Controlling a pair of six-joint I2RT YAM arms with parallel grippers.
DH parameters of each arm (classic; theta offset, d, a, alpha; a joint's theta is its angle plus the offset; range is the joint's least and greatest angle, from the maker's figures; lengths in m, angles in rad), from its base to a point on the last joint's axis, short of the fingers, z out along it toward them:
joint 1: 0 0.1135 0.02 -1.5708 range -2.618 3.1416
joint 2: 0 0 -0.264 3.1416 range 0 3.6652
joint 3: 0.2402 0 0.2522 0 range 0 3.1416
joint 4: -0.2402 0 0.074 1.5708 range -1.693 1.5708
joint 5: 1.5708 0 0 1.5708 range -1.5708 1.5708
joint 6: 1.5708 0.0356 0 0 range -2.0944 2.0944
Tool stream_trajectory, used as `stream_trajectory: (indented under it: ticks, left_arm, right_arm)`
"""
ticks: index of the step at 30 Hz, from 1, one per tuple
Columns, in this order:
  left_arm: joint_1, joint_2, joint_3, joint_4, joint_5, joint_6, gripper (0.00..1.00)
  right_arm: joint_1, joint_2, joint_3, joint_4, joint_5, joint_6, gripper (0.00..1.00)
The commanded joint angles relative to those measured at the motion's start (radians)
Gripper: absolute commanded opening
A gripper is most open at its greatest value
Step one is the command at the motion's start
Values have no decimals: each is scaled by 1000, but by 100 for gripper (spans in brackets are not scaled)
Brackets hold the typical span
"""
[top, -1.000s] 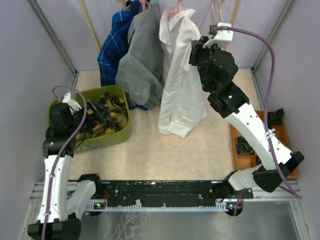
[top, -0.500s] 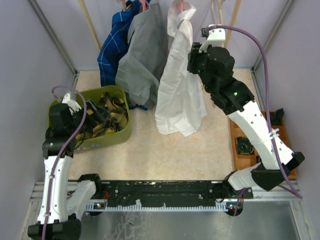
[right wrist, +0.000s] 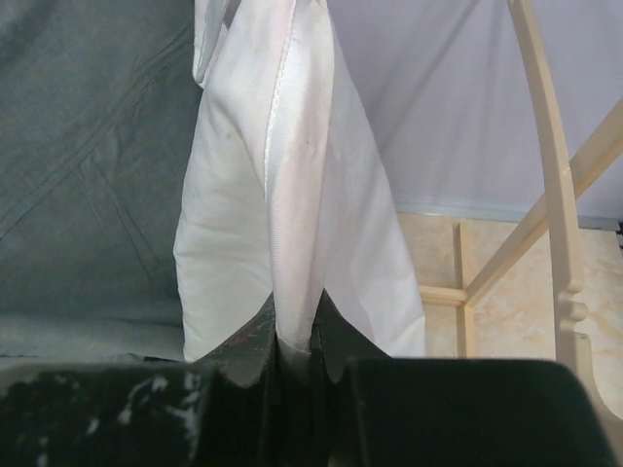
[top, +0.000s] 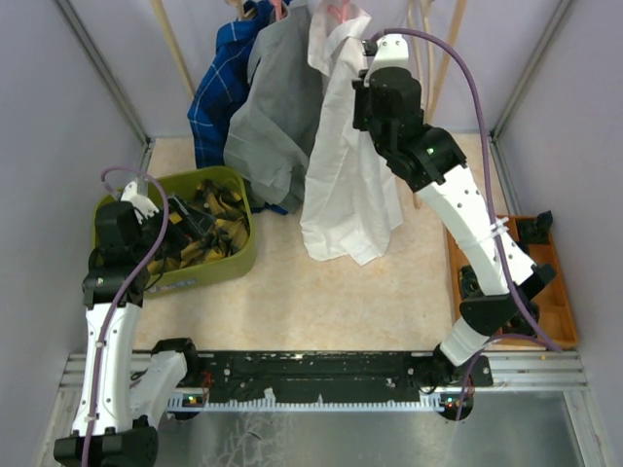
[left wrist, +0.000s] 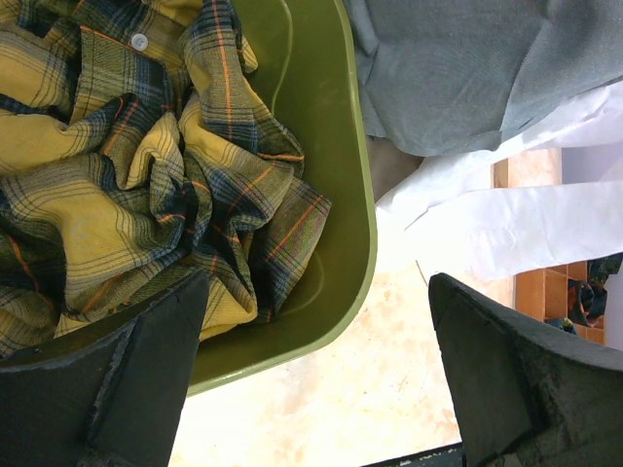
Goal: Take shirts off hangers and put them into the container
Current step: Pick up the hanger from the clothesline.
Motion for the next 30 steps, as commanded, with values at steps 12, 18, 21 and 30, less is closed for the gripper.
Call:
stream_trajectory:
  ticks: [12,18,21,30]
  left_arm:
    - [-2,6,-5,22,26,-13,100]
    - [-2,4,-10,23,21,-10,100]
    - [-3,4,-5,22,17,-11,100]
    - [-3,10,3,26,17,-17,100]
  right_arm:
    - [-9,-211,-356,757,43,-130,0]
    - [-10,-239,-400,847,28,-116,0]
    - [-10,-237,-387,847,18,-117,0]
    - [-10,-273,-373,782,-6,-102,0]
